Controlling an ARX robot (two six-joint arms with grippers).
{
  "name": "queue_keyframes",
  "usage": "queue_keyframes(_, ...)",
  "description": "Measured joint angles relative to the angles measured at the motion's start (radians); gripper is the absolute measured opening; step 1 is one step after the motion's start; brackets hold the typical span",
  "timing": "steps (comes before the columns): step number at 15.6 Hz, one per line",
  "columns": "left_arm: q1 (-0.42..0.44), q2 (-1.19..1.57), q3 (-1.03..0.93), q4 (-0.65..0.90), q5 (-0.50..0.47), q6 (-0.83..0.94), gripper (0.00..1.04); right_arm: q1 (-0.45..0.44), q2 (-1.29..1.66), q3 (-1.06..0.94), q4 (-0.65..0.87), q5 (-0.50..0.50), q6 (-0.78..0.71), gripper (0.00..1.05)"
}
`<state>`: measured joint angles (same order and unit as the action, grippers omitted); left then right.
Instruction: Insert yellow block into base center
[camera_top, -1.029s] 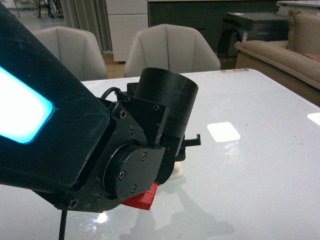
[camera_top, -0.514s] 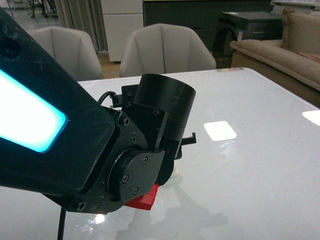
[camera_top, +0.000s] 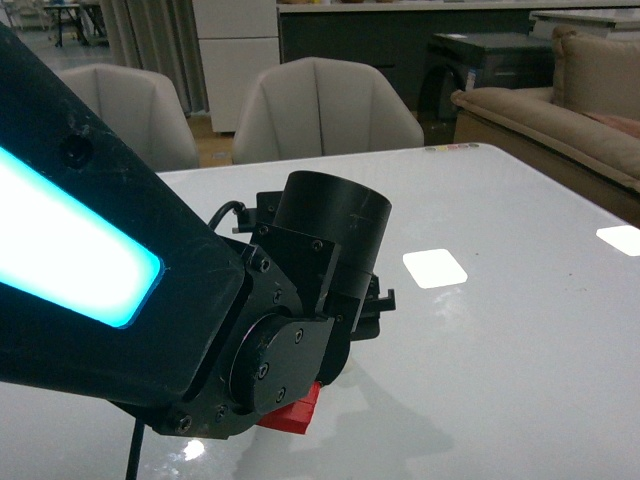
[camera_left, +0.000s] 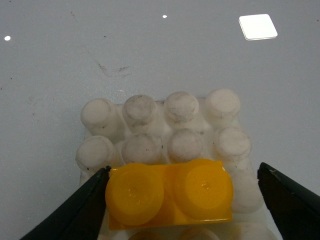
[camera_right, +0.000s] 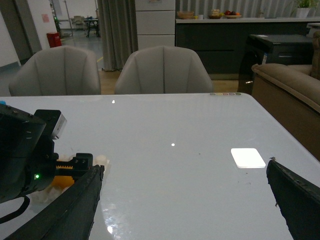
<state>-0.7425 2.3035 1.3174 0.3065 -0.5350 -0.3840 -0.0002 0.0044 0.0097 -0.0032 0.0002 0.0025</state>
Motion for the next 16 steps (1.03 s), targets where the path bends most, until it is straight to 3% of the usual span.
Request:
queue_keyframes(1, 0.0, -0.003, 0.0, 0.002, 0.001, 0.0, 0.99, 0.0, 0.0, 0.0, 0.0, 0.0, 0.0, 0.98)
queue_keyframes(5, 0.004, -0.043, -0.001, 0.029, 0.022, -0.006, 0.98, 0.0, 0.0, 0.0, 0.0, 0.0, 0.0, 0.98)
queue_keyframes(7, 0.014, -0.064, -0.027, 0.124, 0.03, 0.0, 0.98, 0.0, 0.0, 0.0, 0.0, 0.0, 0.0, 0.98)
queue_keyframes(11, 0.067, -0.069, -0.016, 0.117, 0.093, -0.001, 0.98, 0.0, 0.0, 0.0, 0.0, 0.0, 0.0, 0.98)
queue_keyframes(16, 0.241, -0.072, 0.008, 0.18, 0.26, 0.025, 0.98, 0.0, 0.0, 0.0, 0.0, 0.0, 0.0, 0.98)
